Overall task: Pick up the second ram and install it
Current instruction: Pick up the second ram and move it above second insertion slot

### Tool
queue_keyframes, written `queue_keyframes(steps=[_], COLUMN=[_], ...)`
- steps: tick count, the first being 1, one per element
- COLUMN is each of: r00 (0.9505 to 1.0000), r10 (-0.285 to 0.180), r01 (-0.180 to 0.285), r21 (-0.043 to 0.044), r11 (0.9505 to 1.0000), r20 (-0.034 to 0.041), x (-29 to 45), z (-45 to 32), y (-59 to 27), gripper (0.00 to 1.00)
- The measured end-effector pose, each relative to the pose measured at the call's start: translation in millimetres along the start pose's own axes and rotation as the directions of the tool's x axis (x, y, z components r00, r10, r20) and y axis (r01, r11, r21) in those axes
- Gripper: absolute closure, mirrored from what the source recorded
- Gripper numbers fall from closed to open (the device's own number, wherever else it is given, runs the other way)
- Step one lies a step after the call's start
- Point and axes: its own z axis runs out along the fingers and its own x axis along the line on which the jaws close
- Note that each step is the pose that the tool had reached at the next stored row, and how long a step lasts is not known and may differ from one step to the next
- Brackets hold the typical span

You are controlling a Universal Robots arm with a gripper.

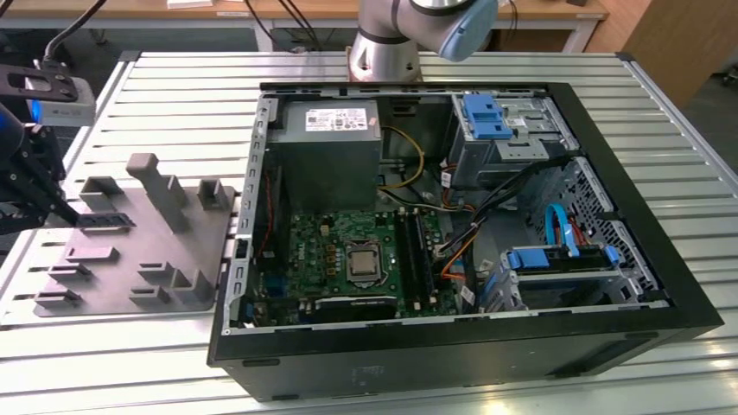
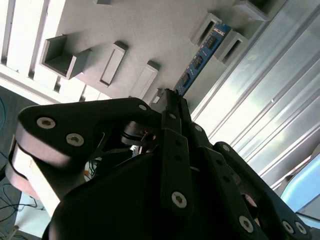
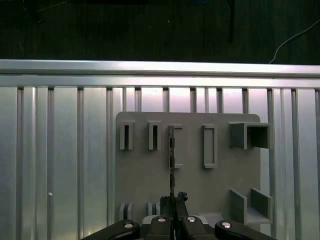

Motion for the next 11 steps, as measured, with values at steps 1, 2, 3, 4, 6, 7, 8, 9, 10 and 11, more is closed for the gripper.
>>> queue_keyframes(steps=[1, 2, 3, 4, 6, 7, 8, 9, 10, 11], r00=[1.0000, 1.0000, 1.0000, 1.0000, 1.0000, 1.0000, 1.0000, 1.0000, 1.0000, 1.0000], r10=[0.000, 0.000, 0.000, 0.000, 0.000, 0.000, 0.000, 0.000, 0.000, 0.000], r01=[0.000, 0.000, 0.000, 0.000, 0.000, 0.000, 0.000, 0.000, 0.000, 0.000], r21=[0.0000, -0.0001, -0.0001, -0.0002, -0.0002, -0.0001, -0.0002, -0.0002, -0.0002, -0.0002], r11=[1.0000, 1.0000, 1.0000, 1.0000, 1.0000, 1.0000, 1.0000, 1.0000, 1.0000, 1.0000], r20=[0.0006, 0.0012, 0.0019, 0.0025, 0.0037, 0.0043, 0.0049, 0.0056, 0.0063, 0.0068], x=[-0.1, -0.3, -0.4, -0.5, -0.8, -0.9, -1.0, -1.2, -1.3, -1.4], z=[-1.2, -2.6, -3.8, -5.3, -8.0, -9.4, -10.9, -12.3, -13.5, -14.7], y=[0.0, 0.1, 0.1, 0.1, 0.2, 0.2, 0.3, 0.3, 0.3, 0.4], gripper=[0.86, 0.86, 0.86, 0.86, 0.86, 0.86, 0.86, 0.86, 0.86, 0.86])
